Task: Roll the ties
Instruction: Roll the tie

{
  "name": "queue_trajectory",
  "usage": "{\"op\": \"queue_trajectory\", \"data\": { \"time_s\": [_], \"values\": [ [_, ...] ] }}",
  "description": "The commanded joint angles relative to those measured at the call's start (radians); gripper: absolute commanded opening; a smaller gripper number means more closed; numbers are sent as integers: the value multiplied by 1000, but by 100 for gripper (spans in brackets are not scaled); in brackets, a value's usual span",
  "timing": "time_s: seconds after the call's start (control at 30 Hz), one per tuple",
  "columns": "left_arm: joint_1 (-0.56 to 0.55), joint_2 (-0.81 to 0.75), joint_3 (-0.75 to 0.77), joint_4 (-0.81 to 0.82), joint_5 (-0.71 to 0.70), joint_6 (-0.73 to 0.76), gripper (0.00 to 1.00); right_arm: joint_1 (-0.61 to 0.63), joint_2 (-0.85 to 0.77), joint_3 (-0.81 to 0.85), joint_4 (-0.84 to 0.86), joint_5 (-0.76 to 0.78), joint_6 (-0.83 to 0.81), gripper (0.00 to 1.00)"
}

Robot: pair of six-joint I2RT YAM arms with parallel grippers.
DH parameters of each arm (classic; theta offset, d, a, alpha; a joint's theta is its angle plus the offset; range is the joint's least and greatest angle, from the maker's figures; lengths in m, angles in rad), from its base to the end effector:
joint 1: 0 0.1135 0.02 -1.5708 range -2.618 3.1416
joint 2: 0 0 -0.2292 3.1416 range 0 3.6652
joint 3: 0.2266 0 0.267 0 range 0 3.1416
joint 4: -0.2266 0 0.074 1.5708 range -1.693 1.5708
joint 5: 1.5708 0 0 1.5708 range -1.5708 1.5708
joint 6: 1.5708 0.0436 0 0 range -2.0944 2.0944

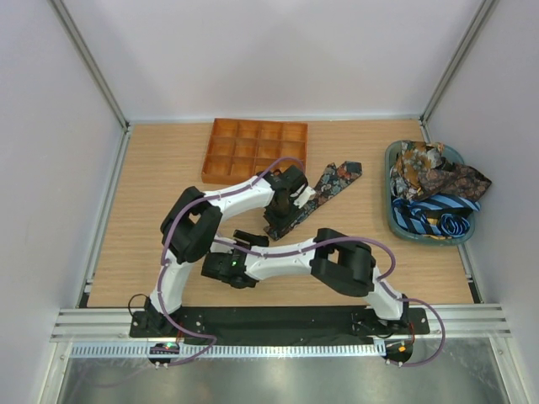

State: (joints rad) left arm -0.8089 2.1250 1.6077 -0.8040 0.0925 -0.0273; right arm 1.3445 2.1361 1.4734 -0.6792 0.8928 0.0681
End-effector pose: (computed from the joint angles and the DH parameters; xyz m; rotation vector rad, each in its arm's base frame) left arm 0.2907 -0.3106 0.1181 1.1352 2.7105 -0.2739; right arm 0.1246 0.3898 0.0956 -1.2761 1.9341 -0.6699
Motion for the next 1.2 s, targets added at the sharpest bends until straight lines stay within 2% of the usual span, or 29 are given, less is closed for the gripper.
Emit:
{"op": "queue_trajectory", "data": {
  "time_s": [0.0,0.17,0.47,0.83,0.93,1.17],
  "values": [
    [7,79,-38,-133,29,-22,33,-13,36,97,-109,80,-17,70],
    [7,81,-31,-139,30,-22,33,-24,93,122,-122,156,-60,72],
    [7,105,7,-198,42,-28,33,-68,113,94,-95,133,-65,72],
    [7,124,69,-307,26,-37,36,-87,173,93,-152,120,-18,71],
    [7,124,78,-325,9,-37,37,-94,186,99,-181,115,7,68],
    [8,119,78,-320,-4,-37,39,-96,194,113,-207,80,36,42]
  ]
}}
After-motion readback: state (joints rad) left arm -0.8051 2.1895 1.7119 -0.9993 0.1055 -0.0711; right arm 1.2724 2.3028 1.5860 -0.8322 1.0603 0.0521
